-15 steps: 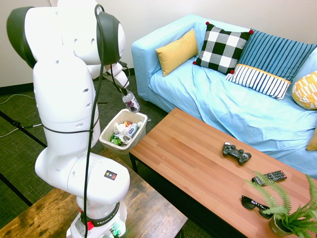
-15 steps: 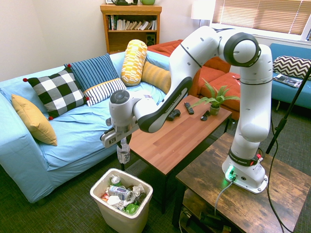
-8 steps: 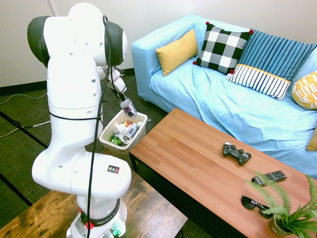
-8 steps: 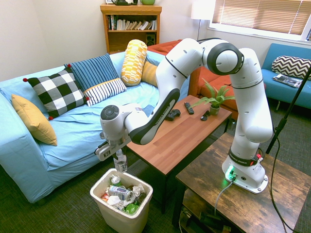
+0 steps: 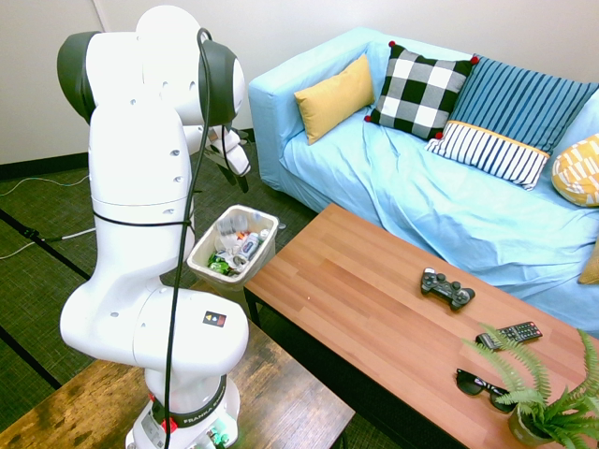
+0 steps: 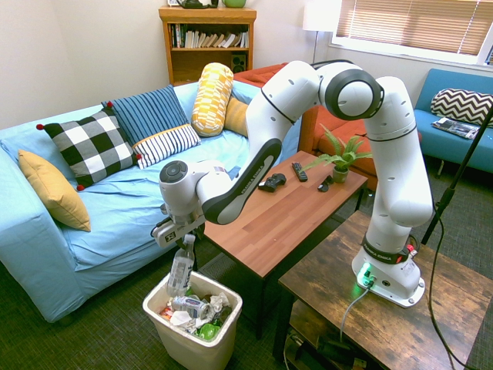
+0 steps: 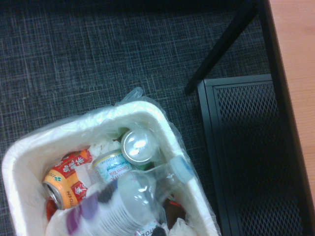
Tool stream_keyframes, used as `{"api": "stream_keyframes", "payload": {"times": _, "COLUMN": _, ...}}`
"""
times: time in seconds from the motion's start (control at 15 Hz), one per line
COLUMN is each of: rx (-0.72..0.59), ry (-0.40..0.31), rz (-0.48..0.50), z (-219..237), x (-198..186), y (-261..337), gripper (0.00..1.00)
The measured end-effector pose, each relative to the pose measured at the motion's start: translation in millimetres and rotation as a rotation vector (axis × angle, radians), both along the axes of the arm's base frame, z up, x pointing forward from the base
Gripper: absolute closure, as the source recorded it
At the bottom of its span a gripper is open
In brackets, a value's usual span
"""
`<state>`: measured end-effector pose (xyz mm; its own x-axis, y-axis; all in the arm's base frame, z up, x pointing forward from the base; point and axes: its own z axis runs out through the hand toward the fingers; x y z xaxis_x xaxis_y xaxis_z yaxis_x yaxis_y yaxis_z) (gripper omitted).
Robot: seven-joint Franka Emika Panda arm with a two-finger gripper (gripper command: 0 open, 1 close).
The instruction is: Throw the bottle in the trash bin
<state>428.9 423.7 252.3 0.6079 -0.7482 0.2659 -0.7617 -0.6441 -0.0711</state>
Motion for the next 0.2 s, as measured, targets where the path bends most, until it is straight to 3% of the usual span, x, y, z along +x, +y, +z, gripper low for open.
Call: {"api": "stream_keyframes", "payload": {"times": 0.2, "rx": 0.007, "ry": 0.001, "rz": 0.0, "z": 6.4, "x": 3.1, "y": -2.1, "gripper": 0.0}}
